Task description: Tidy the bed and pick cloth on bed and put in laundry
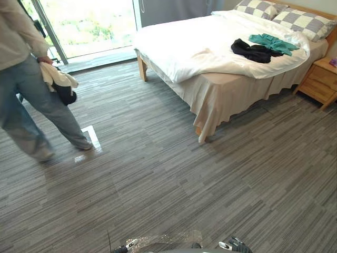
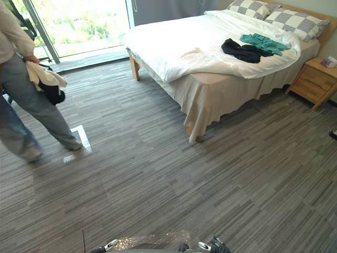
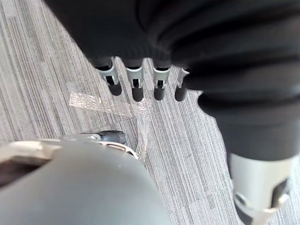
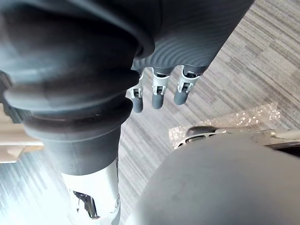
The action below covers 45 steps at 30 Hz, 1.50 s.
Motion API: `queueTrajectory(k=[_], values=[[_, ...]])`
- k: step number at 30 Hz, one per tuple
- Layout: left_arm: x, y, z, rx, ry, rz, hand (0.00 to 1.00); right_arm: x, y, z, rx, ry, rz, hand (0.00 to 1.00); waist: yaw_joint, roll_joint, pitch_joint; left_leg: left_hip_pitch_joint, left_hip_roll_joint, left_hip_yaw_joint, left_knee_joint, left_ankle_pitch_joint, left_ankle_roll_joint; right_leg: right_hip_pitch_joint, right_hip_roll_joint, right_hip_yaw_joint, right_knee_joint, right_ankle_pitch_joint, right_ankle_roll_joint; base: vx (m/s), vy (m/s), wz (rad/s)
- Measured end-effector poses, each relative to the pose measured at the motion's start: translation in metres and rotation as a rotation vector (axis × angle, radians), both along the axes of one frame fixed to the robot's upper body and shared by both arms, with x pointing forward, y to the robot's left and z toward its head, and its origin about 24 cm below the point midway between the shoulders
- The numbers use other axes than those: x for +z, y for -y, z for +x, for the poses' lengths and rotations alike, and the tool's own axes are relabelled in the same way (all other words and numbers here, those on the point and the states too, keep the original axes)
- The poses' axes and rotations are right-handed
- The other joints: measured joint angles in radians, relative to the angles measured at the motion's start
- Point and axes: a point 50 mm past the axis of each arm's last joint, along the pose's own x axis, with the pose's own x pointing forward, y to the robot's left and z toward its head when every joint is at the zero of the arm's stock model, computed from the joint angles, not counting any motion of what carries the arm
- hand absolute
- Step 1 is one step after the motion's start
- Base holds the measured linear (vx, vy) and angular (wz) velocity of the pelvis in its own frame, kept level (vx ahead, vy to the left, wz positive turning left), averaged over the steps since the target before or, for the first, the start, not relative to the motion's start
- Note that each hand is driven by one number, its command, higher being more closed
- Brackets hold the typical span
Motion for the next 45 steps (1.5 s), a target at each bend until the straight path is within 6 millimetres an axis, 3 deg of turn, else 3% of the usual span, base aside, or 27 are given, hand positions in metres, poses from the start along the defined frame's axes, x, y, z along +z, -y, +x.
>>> queueTrajectory(k=[13,18,30,35,37,39,40,42,44,45], values=[[-0.001,0.001,-0.003,0.023,-0.011,-0.029,0.0,0.0,0.0,0.0,-0.009,0.01,-0.004,0.0,0.0,0.0,0.001,0.015,-0.012,-0.005,-0.013,0.006,0.006,0.013,-0.011,-0.011,0.0,0.0,0.0,-0.02,-0.001,0.02],[0.0,-0.001,-0.001,-0.09,-0.037,0.036,0.0,-0.001,0.002,-0.005,-0.123,0.002,0.016,0.0,-0.003,-0.002,0.003,0.019,-0.011,0.005,-0.014,0.006,0.006,0.012,-0.01,0.004,0.0,0.0,0.001,-0.03,-0.01,-0.06],[-0.001,-0.002,0.0,-0.126,-0.09,0.078,0.0,-0.001,0.001,-0.005,-0.168,0.01,0.016,0.0,-0.022,-0.005,0.014,0.036,-0.01,0.046,-0.012,0.001,0.005,0.011,-0.005,0.047,0.0,0.006,0.005,-0.03,-0.015,-0.11],[0.0,-0.002,0.007,-0.162,-0.098,0.088,0.0,0.0,0.004,-0.003,-0.18,0.02,0.013,0.0,-0.026,0.002,0.023,-0.025,-0.008,0.077,0.009,-0.012,0.004,-0.06,-0.004,0.083,0.013,0.009,0.005,-0.05,-0.02,-0.2],[0.001,-0.001,0.014,-0.186,-0.086,0.092,0.0,0.001,0.006,0.002,-0.178,0.033,0.008,0.0,-0.028,0.004,0.045,-0.055,0.002,0.104,0.034,-0.013,0.007,-0.124,-0.005,0.098,0.092,-0.016,0.006,-0.02,-0.012,-0.32],[0.002,0.0,0.023,-0.218,-0.068,0.098,0.0,0.003,0.008,0.007,-0.204,0.06,0.012,0.0,-0.033,0.007,0.087,-0.061,0.008,0.124,0.056,-0.02,0.015,-0.203,-0.014,0.106,0.252,-0.084,0.007,-0.02,-0.027,-0.25],[0.003,0.0,0.025,-0.227,-0.063,0.101,0.0,0.003,0.008,0.007,-0.209,0.061,0.014,0.0,-0.033,0.006,0.093,-0.058,0.01,0.131,0.063,-0.024,0.015,-0.227,-0.019,0.099,0.302,-0.103,0.02,-0.02,-0.051,-0.35],[0.003,-0.002,0.028,-0.226,-0.054,0.105,0.0,0.004,0.008,0.011,-0.233,0.075,0.023,0.0,-0.03,0.0,0.123,-0.018,0.029,0.185,0.074,-0.037,0.017,-0.313,-0.058,-0.009,0.531,-0.167,0.081,-0.03,-0.069,-0.54],[0.004,-0.007,0.028,-0.227,-0.055,0.118,0.0,0.004,0.006,0.012,-0.273,0.08,0.043,0.0,-0.037,-0.012,0.143,0.01,0.04,0.214,0.099,-0.07,-0.004,-0.361,-0.125,-0.099,0.678,-0.225,0.05,0.02,-0.115,-0.58],[0.005,-0.007,0.029,-0.228,-0.055,0.121,0.0,0.003,0.005,0.011,-0.295,0.077,0.053,0.0,-0.038,-0.012,0.149,0.02,0.069,0.225,0.132,-0.105,-0.025,-0.378,-0.134,-0.108,0.667,-0.229,0.044,0.07,-0.16,-0.6]])
